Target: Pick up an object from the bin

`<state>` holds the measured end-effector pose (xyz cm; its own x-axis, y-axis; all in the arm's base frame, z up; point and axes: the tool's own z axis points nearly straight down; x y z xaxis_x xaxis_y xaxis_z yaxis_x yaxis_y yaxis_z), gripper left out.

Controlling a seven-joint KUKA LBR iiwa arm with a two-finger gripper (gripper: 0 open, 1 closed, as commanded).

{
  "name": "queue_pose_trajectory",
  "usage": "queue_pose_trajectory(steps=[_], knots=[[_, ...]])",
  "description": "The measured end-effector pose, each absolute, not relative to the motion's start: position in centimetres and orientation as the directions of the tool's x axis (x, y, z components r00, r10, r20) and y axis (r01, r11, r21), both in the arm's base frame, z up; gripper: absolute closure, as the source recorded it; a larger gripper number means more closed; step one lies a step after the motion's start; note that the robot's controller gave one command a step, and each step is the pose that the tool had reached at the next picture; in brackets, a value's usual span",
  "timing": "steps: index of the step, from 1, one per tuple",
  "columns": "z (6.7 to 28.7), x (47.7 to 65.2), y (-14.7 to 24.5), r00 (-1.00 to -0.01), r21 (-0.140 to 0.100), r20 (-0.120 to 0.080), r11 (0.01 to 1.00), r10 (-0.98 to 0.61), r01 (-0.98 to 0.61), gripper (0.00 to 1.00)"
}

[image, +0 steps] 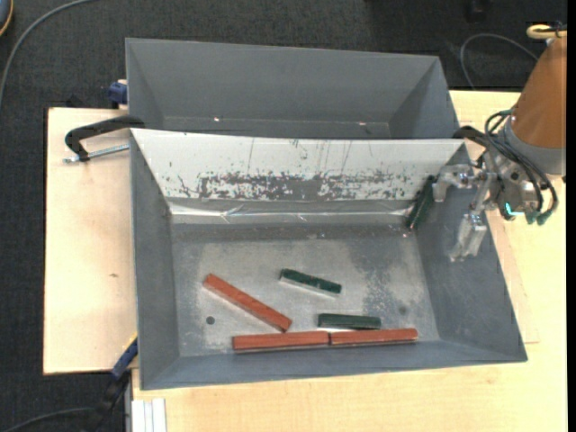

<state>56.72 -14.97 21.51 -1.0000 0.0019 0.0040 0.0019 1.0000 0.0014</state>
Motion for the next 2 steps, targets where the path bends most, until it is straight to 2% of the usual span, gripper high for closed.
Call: queue_pose_trajectory(steps=[1, 2], knots=[[11.7, 53.5, -7.7, -0.996, 0.002, -0.001, 0.996, -0.088, -0.088, 0.0], [7.0, 54.7, -1.0, -0.943, 0.004, 0.0, 0.943, -0.332, -0.332, 0.0]])
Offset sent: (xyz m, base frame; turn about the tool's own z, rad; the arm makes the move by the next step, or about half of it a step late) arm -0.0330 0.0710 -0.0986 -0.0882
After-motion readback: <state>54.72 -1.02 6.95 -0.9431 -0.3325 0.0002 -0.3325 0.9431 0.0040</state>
